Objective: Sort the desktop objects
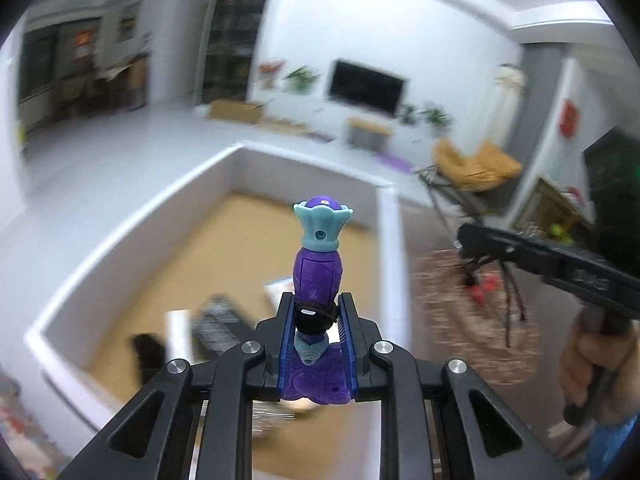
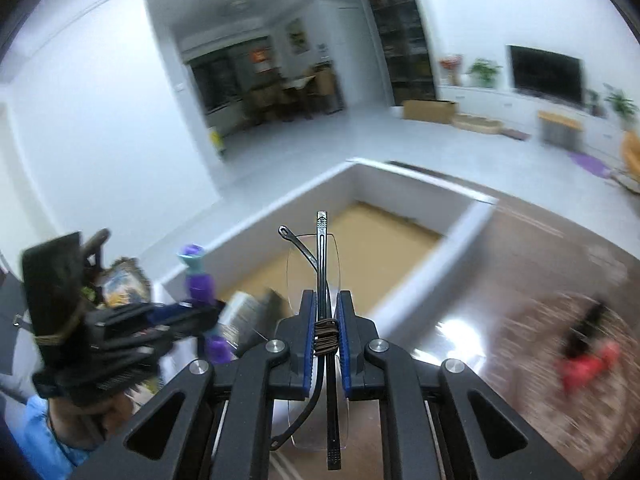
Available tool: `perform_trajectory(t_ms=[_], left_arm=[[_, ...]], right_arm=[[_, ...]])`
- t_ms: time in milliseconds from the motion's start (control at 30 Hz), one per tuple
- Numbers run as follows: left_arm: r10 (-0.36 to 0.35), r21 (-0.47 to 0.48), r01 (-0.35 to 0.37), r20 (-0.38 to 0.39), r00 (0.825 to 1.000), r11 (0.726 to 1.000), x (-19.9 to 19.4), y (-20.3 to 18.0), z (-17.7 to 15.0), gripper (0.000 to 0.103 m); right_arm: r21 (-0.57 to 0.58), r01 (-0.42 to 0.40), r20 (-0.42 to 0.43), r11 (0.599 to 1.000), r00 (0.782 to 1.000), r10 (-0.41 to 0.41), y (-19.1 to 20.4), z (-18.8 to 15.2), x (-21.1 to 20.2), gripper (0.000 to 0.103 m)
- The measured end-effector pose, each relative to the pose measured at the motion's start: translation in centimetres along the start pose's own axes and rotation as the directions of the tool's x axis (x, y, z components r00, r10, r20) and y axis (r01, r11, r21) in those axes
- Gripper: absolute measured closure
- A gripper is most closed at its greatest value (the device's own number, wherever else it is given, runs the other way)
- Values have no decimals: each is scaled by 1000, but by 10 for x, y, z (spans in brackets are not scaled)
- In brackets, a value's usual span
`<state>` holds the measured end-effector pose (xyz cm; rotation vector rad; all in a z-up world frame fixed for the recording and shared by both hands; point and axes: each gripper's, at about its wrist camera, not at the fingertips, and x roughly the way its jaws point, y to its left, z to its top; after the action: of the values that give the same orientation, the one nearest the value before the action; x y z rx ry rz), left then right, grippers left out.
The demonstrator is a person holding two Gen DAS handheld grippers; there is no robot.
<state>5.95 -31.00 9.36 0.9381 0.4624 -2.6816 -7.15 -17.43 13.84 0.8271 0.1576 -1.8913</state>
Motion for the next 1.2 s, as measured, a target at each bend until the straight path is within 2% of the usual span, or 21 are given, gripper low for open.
perform_trajectory(t_ms=[67, 133, 233, 267, 300, 333, 367, 433, 533, 600, 633, 700, 767, 800, 867, 933, 967, 1067, 1200], left_arm=[[50, -23, -51, -51, 997, 998, 15, 29, 0, 83], [75, -36, -80, -117, 990, 996, 33, 48, -7, 83], [100, -70, -115, -194, 976, 991, 52, 66, -15, 81], [105, -83, -124, -207, 973, 989, 54, 69, -17, 77], [106, -98, -129, -215, 971, 987, 57, 72, -18, 71], [106, -117, -133, -213, 971, 984, 56, 75, -20, 53], [113, -127, -141, -205, 972, 982, 55, 76, -23, 34], [139, -127, -159, -153, 978, 979, 44, 73, -26, 32], [167, -100, -174, -80, 983, 980, 23, 55, -28, 32], [140, -81, -142, -38, 989, 986, 10, 35, -27, 32], [108, -57, -109, -8, 994, 992, 2, 14, -27, 31], [51, -17, -50, 26, 998, 999, -12, -18, -28, 30], [-61, 48, 58, 59, 996, 997, -29, -61, -35, 22], [-119, 82, 113, 71, 990, 990, -36, -86, -41, 17], [-202, 136, 191, 80, 976, 972, -40, -131, -50, 0], [-267, 182, 254, 51, 962, 950, -39, -171, -62, 0], [-285, 199, 275, 25, 958, 941, -34, -185, -70, 0], [-269, 243, 276, -62, 961, 930, 1, -218, -95, 0], [-185, 261, 225, -171, 968, 939, 49, -237, -130, 0]], right_arm=[[-40, -10, -30, 999, 1000, 9, 22, 9, 40, 92], [-85, 10, -88, 996, 996, -17, 36, 12, 85, 92], [-57, 21, -166, 998, 986, -31, 37, 6, 131, 87], [-45, 23, -188, 999, 982, -31, 36, 5, 140, 76], [-25, 29, -216, 999, 976, -34, 33, 3, 151, 57], [-10, 34, -225, 999, 974, -36, 31, 2, 156, 48], [8, 40, -215, 999, 976, -37, 27, 1, 156, 43], [29, 27, -169, 999, 985, -22, 22, -1, 142, 42], [43, 21, -77, 999, 997, -18, 7, -6, 102, 27], [25, 65, -9, 998, 998, -65, -1, -11, 73, 13], [14, 99, 25, 995, 995, -99, -4, -17, 60, 11], [-3, 186, 85, 983, 979, -185, -24, -39, 26, 6], [1, 269, 100, 963, 958, -268, -49, -67, -1, 6], [10, 308, 90, 951, 947, -307, -63, -82, -11, 6], [43, 392, 32, 919, 919, -394, -98, -117, -32, 5], [72, 458, -39, 886, 889, -456, -128, -145, -45, 6], [92, 504, -78, 859, 863, -498, -146, -162, -54, 6], [166, 587, -151, 792, 809, -568, -184, -201, -82, 6], [206, 628, -202, 750, 777, -596, -209, -232, -108, 6]])
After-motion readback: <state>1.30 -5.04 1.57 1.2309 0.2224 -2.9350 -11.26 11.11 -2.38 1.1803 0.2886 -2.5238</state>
